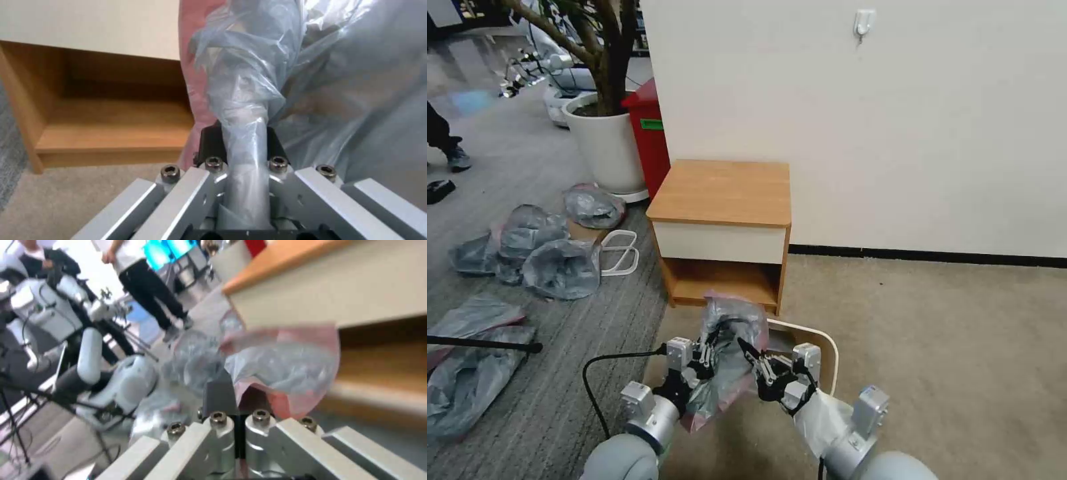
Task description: Pick up the garbage bag from the table and place it over the trash can.
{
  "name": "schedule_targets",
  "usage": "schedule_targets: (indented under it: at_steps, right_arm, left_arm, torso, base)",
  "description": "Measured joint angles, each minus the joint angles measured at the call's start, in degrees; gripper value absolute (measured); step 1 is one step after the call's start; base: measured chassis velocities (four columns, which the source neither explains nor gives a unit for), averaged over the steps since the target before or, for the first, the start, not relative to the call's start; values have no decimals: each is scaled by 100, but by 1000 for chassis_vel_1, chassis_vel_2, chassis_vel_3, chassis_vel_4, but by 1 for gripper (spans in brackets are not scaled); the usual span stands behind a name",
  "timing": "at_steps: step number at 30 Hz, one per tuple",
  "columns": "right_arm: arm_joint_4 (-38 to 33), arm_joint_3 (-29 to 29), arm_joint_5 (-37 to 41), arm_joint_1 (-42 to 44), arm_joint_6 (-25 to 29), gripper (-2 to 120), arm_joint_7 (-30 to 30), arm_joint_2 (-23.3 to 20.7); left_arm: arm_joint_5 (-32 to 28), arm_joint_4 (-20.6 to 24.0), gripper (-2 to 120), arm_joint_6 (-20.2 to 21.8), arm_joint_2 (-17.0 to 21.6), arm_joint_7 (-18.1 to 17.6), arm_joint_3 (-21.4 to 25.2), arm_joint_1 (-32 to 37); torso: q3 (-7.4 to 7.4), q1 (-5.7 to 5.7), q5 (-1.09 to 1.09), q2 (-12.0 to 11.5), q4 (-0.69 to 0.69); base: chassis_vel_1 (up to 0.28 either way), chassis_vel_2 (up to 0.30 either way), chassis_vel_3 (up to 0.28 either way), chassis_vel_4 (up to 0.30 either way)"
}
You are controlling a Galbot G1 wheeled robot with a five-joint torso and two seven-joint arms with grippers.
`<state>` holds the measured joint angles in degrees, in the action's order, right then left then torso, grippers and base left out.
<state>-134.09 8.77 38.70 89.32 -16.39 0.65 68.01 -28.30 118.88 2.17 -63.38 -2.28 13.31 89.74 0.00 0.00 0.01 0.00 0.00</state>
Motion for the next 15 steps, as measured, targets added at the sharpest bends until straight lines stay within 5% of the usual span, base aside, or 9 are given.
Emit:
schedule_targets:
  at_steps: [15]
  right_arm:
    - [258, 1096, 794, -316, -53, 0, 156, -579]
  left_arm:
    - [-193, 195, 3, -45, -36, 12, 145, 101]
  torso:
    - [0, 0, 0, 0, 0]
  base:
    - [0, 0, 0, 0]
